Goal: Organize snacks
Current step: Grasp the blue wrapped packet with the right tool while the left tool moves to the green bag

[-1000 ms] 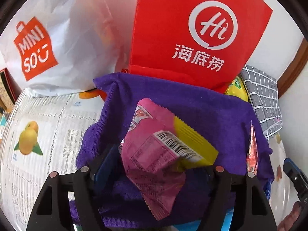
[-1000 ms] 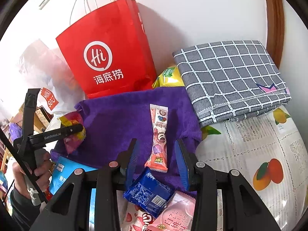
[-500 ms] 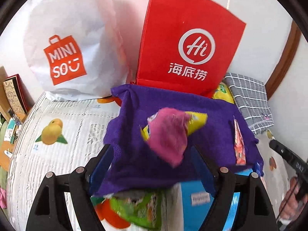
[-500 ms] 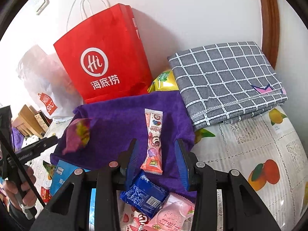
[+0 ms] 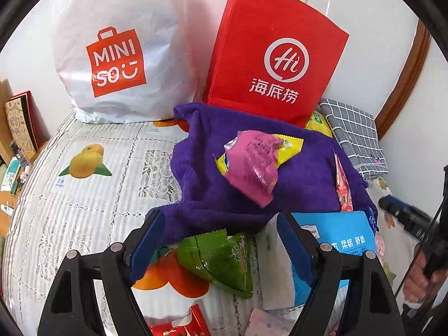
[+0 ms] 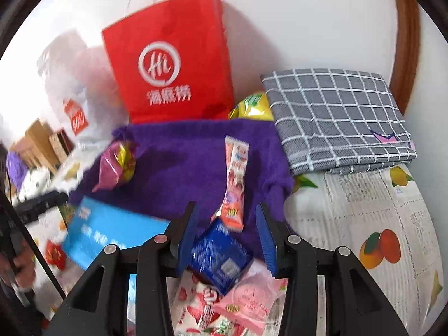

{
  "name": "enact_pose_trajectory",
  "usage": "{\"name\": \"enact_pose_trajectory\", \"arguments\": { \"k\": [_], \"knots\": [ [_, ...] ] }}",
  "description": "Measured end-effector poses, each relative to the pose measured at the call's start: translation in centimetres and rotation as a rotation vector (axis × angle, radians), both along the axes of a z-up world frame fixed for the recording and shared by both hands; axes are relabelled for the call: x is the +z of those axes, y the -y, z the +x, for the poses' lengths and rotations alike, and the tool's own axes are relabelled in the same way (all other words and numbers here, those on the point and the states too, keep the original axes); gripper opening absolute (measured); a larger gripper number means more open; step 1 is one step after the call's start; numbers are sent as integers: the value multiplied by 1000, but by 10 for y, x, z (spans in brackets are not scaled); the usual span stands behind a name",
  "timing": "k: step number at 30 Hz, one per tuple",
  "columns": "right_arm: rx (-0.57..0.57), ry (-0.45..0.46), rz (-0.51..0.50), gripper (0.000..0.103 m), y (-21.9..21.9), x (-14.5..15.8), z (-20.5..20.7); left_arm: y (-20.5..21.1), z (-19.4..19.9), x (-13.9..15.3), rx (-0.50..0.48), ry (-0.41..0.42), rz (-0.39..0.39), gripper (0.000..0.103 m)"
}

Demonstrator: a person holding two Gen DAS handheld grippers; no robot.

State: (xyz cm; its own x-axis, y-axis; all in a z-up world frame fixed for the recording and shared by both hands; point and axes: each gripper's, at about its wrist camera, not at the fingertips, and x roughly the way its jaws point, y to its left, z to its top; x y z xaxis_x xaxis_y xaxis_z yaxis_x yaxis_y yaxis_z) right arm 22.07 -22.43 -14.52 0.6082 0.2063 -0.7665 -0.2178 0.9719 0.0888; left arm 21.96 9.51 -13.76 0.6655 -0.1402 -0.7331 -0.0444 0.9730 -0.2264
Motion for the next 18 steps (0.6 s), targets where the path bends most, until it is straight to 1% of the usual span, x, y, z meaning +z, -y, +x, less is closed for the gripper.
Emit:
{"name": "enact_pose_trajectory", "arguments": {
  "k": [2,3,6,10,13,17,18],
  "knots": [
    [24,-13,-39,44,-6,-7,-2,0,-2,1,5,12,2,81],
    [34,-20,-50,47,-8,-10,-2,-1,-3,2,10,18,1,81],
    [41,-22,-60,52,-9,-14,-5,-5,-4,3,22,23,-14,81],
    [43,-22,-64,52,-8,-14,-6,-7,-6,4,19,22,-43,81],
    [53,-28,-68,52,-9,-15,-7,-6,-9,7,15,37,-44,81],
    [79,-63,-64,52,-11,-21,-7,-6,-11,9,14,46,-51,81],
    [97,-80,-76,52,-14,-25,-7,-6,-11,9,10,43,-54,81]
  ]
}}
